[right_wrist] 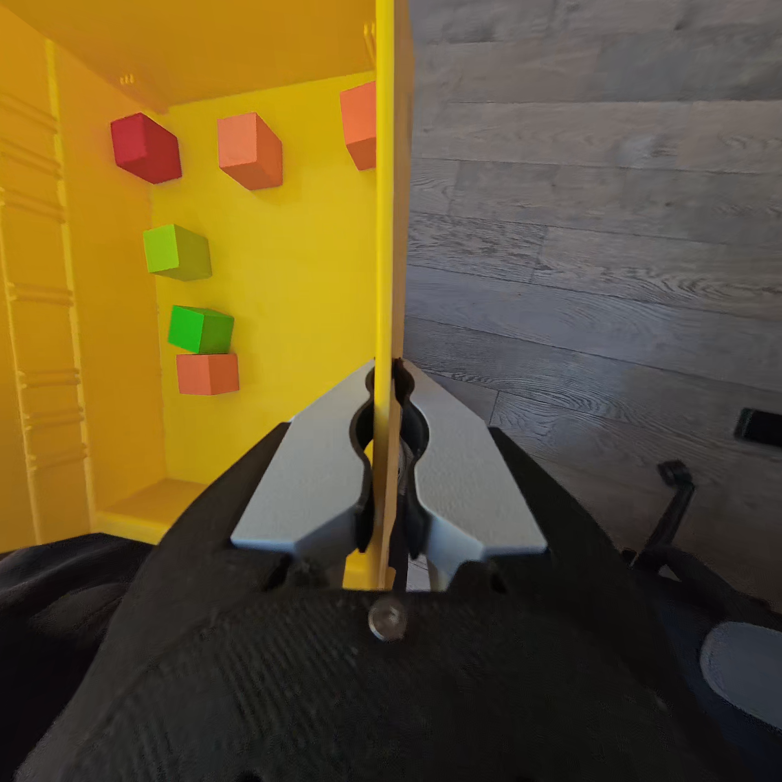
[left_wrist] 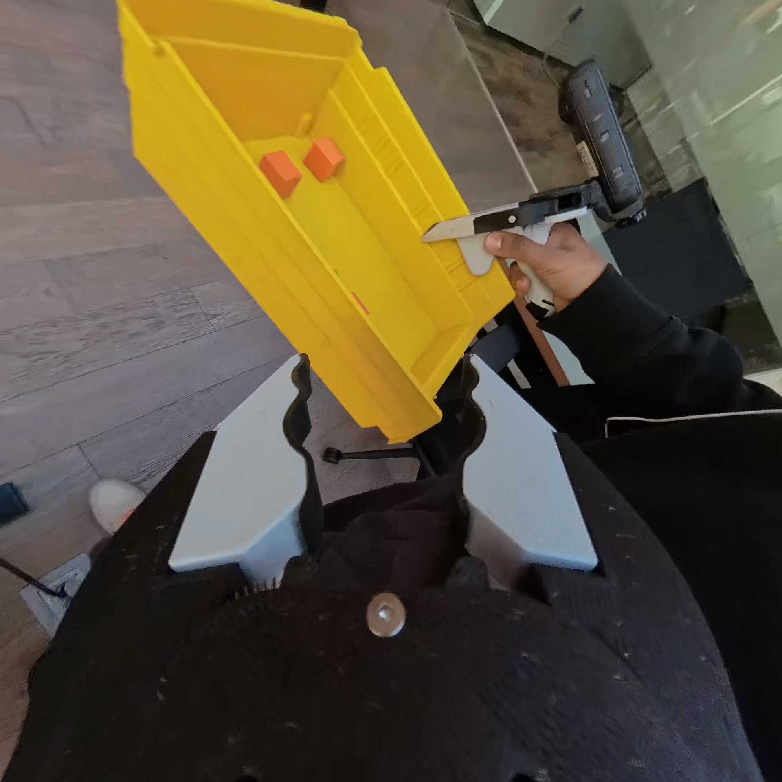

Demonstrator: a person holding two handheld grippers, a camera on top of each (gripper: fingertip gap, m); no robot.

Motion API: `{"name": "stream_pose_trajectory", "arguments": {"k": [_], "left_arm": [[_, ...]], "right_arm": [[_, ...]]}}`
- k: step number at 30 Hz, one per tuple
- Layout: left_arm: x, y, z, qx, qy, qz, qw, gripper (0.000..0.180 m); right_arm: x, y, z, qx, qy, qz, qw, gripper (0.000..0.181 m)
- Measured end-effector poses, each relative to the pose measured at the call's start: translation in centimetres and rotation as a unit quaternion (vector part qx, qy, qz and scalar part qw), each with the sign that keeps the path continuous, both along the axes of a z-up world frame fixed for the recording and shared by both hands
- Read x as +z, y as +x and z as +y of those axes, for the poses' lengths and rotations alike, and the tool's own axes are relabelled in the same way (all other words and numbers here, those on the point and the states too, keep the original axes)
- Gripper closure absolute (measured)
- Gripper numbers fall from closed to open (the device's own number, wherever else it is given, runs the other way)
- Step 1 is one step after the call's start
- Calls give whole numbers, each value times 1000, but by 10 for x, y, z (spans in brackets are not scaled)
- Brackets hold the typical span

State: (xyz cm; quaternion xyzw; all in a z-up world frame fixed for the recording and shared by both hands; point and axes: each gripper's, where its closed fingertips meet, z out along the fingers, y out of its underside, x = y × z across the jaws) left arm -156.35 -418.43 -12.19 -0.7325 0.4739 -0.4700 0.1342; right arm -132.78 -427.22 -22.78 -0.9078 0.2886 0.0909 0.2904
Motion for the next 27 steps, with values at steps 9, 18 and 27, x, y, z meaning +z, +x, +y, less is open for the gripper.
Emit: {"name": "stream_pose_trajectory", "arguments": {"k": [9, 18, 27], "left_arm": [[-63, 259, 122, -181, -65, 39, 980, 117], [-112, 584, 132, -452, 232, 121, 852, 104], [-95, 941, 14, -476, 214, 93, 848, 113]], "right_arm": [[-51, 211, -102, -306, -87, 52, 947, 178], [-63, 372, -140, -492, -11, 54, 869, 178], [-66, 612, -204, -534, 2, 84, 842, 178]]}}
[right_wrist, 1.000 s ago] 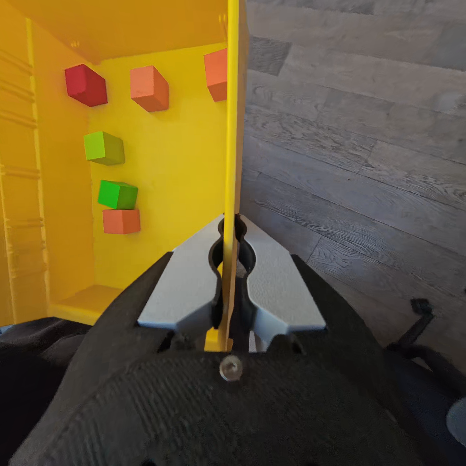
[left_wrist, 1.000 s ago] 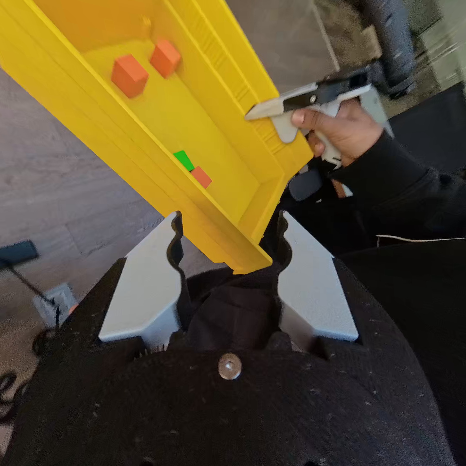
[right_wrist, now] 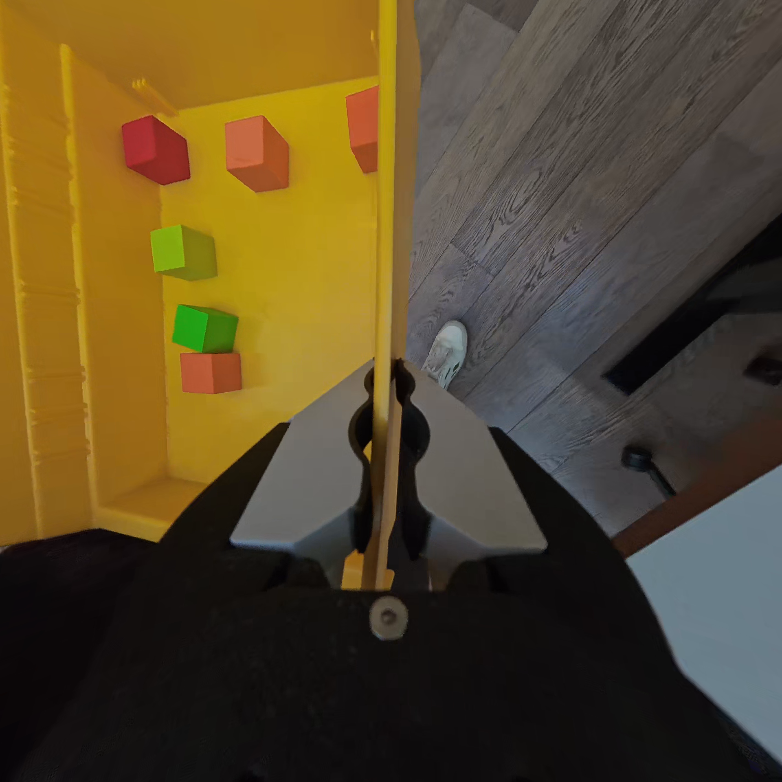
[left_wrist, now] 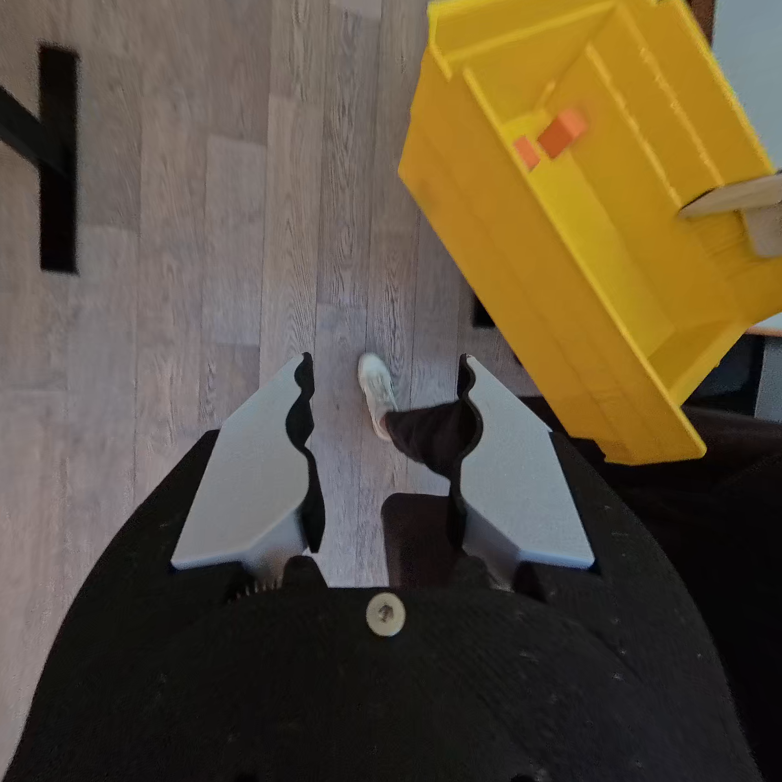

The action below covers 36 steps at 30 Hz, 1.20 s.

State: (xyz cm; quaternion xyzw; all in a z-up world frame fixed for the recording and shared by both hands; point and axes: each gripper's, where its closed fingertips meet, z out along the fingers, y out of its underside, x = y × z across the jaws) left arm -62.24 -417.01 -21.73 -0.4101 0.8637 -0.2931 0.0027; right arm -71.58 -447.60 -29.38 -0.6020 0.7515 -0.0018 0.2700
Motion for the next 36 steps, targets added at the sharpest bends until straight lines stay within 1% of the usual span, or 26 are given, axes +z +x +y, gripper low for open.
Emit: {"name": "stream_pose_trajectory", "arguments": {"k": [1, 3, 5, 9, 10, 11, 13, 15, 18, 21, 23, 25, 26, 28, 30, 32, 34, 36], "left_arm": [[15, 42, -16, -3, -15, -25, 1000, 114], [29, 126, -38, -2, -25, -59, 998, 115], [27, 199, -57, 5, -33, -61, 998, 114], [-2, 334, -86, 18, -34, -55, 998, 111], [-15, 367, -92, 15, -31, -49, 998, 107], [-28, 403, -100, 15, -29, -43, 999, 106], [-50, 476, -117, 17, -36, -29, 999, 106], [-55, 563, -144, 15, -57, -24, 998, 110], [-17, 688, -193, -10, -99, -41, 994, 113], [27, 807, -233, -42, -85, -53, 994, 110], [51, 884, -260, -69, -84, -73, 991, 110], [50, 961, -276, -91, -60, -105, 988, 114], [38, 997, -279, -98, -42, -109, 988, 115], [3, 1066, -284, -98, -15, -85, 991, 115], [-33, 1129, -289, -75, -2, -37, 997, 115], [-55, 1189, -298, -44, 8, 14, 999, 117], [-56, 1258, -316, -9, 1, 43, 999, 118], [-36, 1336, -344, 20, -33, 46, 998, 118]], "right_arm": [[7, 33, -12, 4, -5, -5, 1000, 178], [18, 101, -35, 12, -10, -19, 1000, 178], [22, 173, -58, 14, -18, -27, 999, 178], [18, 317, -111, -4, -32, -34, 999, 178], [14, 352, -124, -12, -32, -33, 999, 178], [9, 389, -138, -22, -33, -29, 999, 177], [0, 461, -164, -45, -30, -18, 998, 177], [-5, 529, -186, -76, -23, -3, 997, 175], [-1, 636, -210, -100, -19, 5, 995, 175], [9, 754, -233, -116, -15, -5, 993, 176], [10, 837, -245, -112, -17, -8, 994, 178], [4, 924, -255, -113, 1, -15, 993, 178], [-3, 970, -260, -111, 12, -18, 994, 178], [-18, 1065, -272, -92, 24, -19, 995, 178], [-29, 1162, -285, -58, 28, -18, 998, 178], [-33, 1257, -298, -20, 30, -10, 999, 177], [-26, 1351, -309, 21, 19, -2, 1000, 177], [-10, 1439, -317, 67, -3, -2, 998, 177]]}}
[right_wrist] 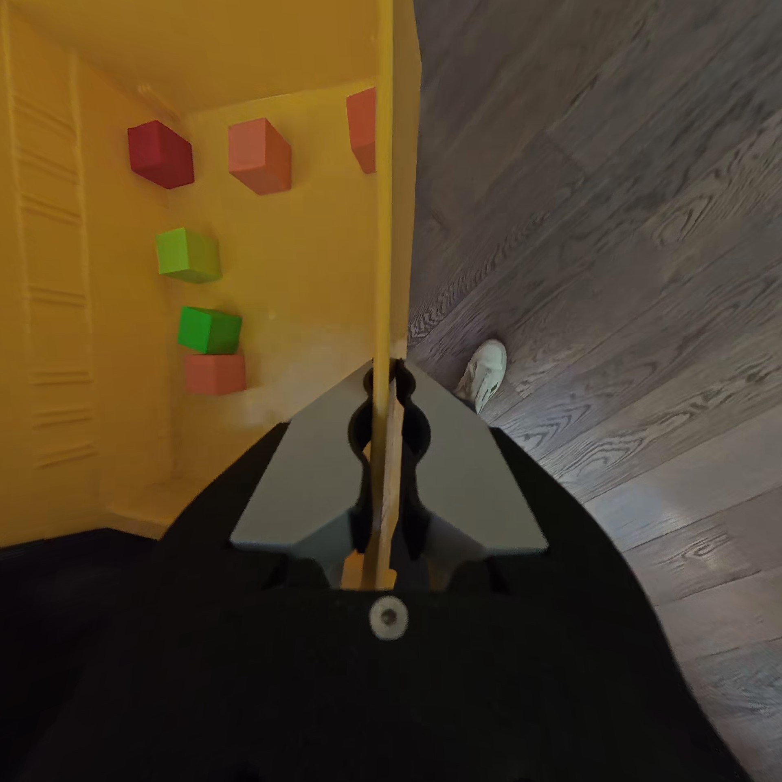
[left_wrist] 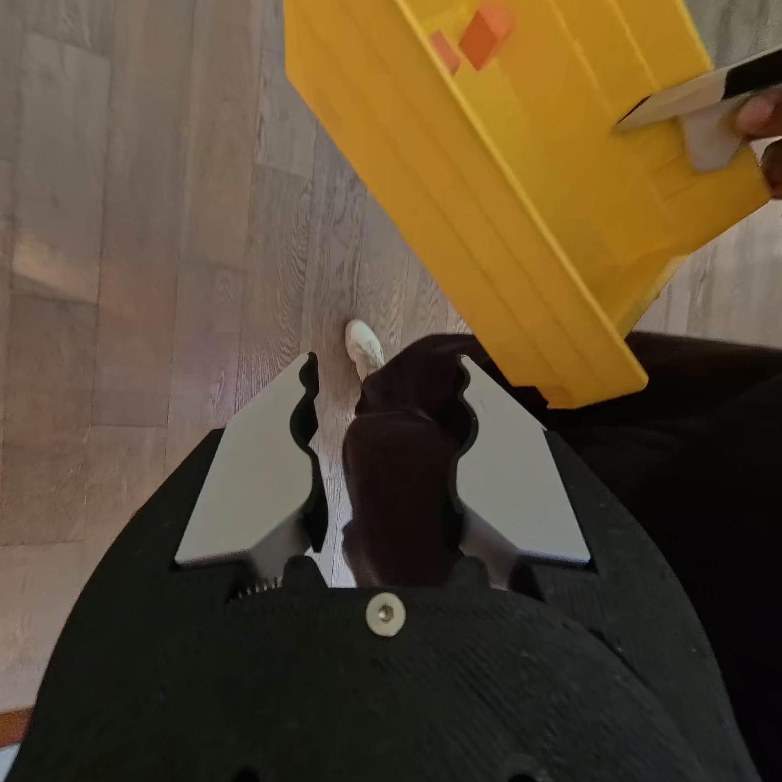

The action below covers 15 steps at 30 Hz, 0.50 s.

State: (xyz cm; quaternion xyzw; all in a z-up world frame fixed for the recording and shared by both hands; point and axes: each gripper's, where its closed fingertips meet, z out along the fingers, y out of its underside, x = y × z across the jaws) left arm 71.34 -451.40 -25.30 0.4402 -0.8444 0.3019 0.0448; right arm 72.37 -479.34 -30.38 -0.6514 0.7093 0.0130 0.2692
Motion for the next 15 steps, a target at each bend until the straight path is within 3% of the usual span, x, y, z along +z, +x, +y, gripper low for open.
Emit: {"name": "stream_pose_trajectory", "arguments": {"k": [4, 11, 15], "left_arm": [[18, 164, -27, 65, -12, -12, 998, 119], [-36, 453, -14, 155, -11, -9, 988, 127], [0, 649, 41, 206, -13, -50, 977, 129]], "right_arm": [[29, 170, -3, 76, -23, -5, 997, 178], [9, 462, 5, 139, -42, 6, 989, 177], [6, 622, 24, 136, -39, 59, 988, 176]]}}
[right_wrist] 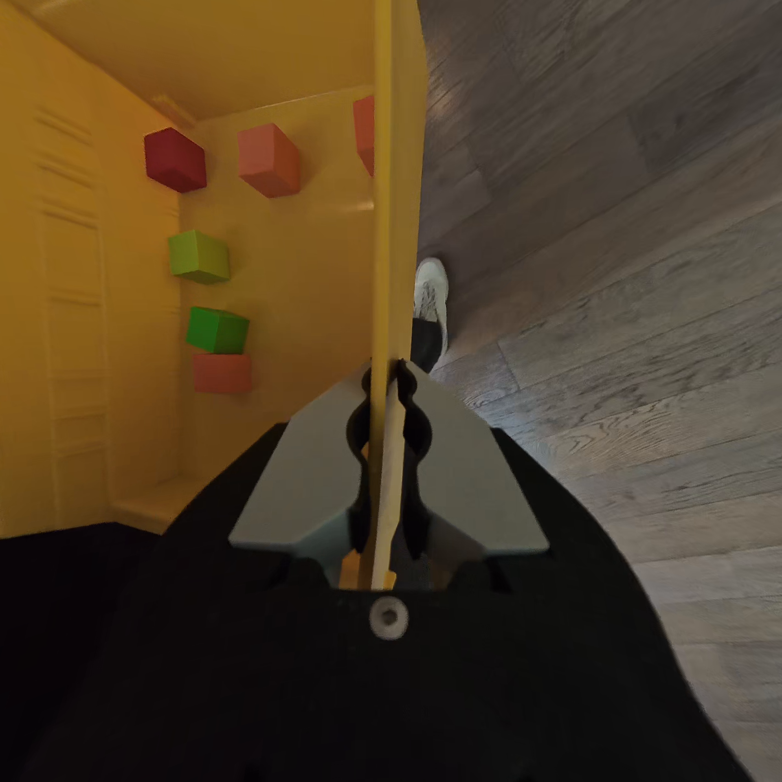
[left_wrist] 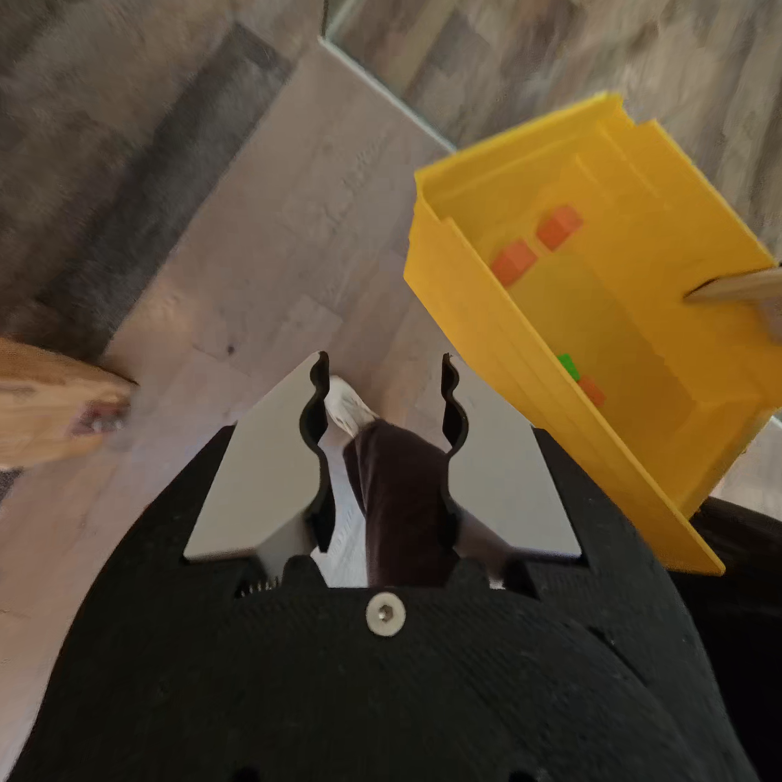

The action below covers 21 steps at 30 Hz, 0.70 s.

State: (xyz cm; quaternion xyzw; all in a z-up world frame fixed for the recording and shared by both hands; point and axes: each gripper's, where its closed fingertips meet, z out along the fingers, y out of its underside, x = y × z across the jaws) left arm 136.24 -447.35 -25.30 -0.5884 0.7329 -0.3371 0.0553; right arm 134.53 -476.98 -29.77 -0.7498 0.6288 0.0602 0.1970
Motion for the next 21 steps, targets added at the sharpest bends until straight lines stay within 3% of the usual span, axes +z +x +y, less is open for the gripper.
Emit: {"name": "stream_pose_trajectory", "arguments": {"k": [6, 12, 15, 18, 21], "left_arm": [[77, 254, 94, 36, 36, -69, 996, 129], [36, 461, 158, 83, 55, -44, 994, 129], [5, 555, 177, 115, 33, 11, 993, 131], [34, 665, 190, 126, -17, -2, 992, 130], [64, 765, 236, 144, 27, -22, 989, 131]], "right_arm": [[27, 266, 61, 38, 23, -37, 998, 178], [0, 523, 144, 40, 102, -15, 994, 177], [-11, 651, 186, 70, 113, -1, 991, 176], [-2, 774, 231, 106, 99, 5, 989, 175], [23, 891, 287, 163, 78, -8, 983, 173]]}}
